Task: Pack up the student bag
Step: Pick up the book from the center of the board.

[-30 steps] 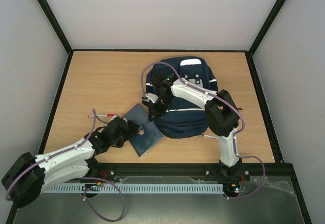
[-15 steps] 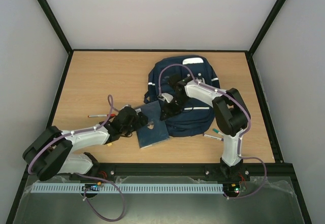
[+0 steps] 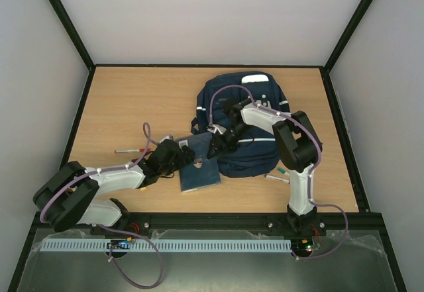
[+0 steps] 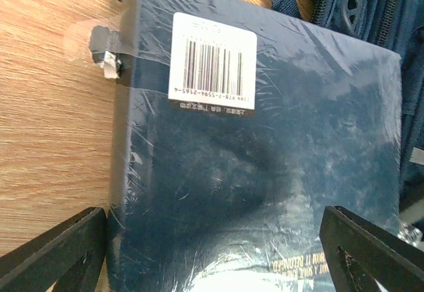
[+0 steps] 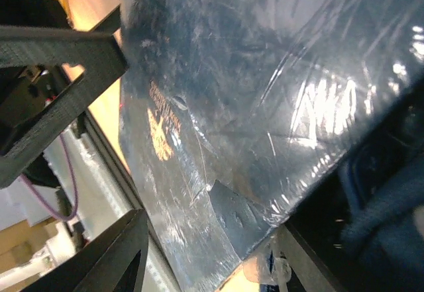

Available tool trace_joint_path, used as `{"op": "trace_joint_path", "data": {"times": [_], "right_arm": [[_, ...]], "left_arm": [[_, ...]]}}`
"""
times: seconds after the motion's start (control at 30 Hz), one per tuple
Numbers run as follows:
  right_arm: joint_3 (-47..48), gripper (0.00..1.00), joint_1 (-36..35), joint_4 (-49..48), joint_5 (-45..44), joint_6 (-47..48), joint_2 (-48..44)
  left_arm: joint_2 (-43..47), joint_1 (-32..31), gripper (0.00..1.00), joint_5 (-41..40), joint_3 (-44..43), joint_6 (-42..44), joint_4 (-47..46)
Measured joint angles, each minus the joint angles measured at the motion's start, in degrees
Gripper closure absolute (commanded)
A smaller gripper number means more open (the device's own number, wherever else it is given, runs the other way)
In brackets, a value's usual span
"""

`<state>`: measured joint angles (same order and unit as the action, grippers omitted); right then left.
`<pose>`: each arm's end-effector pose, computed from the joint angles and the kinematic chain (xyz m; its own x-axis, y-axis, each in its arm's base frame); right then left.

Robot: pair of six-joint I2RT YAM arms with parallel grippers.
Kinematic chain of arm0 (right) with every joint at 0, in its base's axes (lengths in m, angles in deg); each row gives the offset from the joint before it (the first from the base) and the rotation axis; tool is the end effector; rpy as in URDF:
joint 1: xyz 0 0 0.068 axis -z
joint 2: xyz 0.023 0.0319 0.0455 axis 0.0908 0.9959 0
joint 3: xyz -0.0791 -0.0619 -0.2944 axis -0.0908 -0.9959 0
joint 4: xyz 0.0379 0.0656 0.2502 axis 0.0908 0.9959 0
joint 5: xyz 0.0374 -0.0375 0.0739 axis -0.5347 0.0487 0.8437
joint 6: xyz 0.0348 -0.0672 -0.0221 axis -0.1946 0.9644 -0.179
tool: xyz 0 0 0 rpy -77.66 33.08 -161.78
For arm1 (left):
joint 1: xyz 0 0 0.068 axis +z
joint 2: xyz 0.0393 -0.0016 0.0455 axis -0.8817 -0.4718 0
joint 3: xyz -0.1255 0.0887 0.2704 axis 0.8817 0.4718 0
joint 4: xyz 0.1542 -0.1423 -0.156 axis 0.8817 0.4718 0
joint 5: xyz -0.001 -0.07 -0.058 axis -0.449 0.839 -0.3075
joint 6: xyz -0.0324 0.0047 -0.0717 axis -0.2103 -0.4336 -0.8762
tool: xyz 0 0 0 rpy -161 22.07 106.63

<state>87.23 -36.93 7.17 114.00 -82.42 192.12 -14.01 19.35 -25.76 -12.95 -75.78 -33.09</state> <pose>0.3237 0.2546 0.1699 -0.7925 -0.5618 -0.2373 -0.5562 0.5062 0.6591 0.1907 -0.1703 0.1583 -0.7892 -0.4963 -0.3616 -0.1454 0.7232 -0.6752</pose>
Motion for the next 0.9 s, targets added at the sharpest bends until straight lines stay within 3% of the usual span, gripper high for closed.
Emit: {"op": "trace_joint_path", "data": {"times": [0.23,0.53,0.9], "right_arm": [[0.8,0.58,0.0,4.2,7.0,0.2,-3.5],[1.2,0.6,-0.3,3.2,7.9,-1.7,-5.7],[3.3,0.57,1.0,-6.3,-4.3,-6.4,-6.4]], "left_arm": [[-0.1,-0.4,0.11,-0.9,0.1,-0.3,-0.2],[2.1,-0.4,0.12,-0.9,2.6,-2.6,-3.6],[-0.2,-2.1,0.12,2.4,2.5,-0.2,-6.5]]}}
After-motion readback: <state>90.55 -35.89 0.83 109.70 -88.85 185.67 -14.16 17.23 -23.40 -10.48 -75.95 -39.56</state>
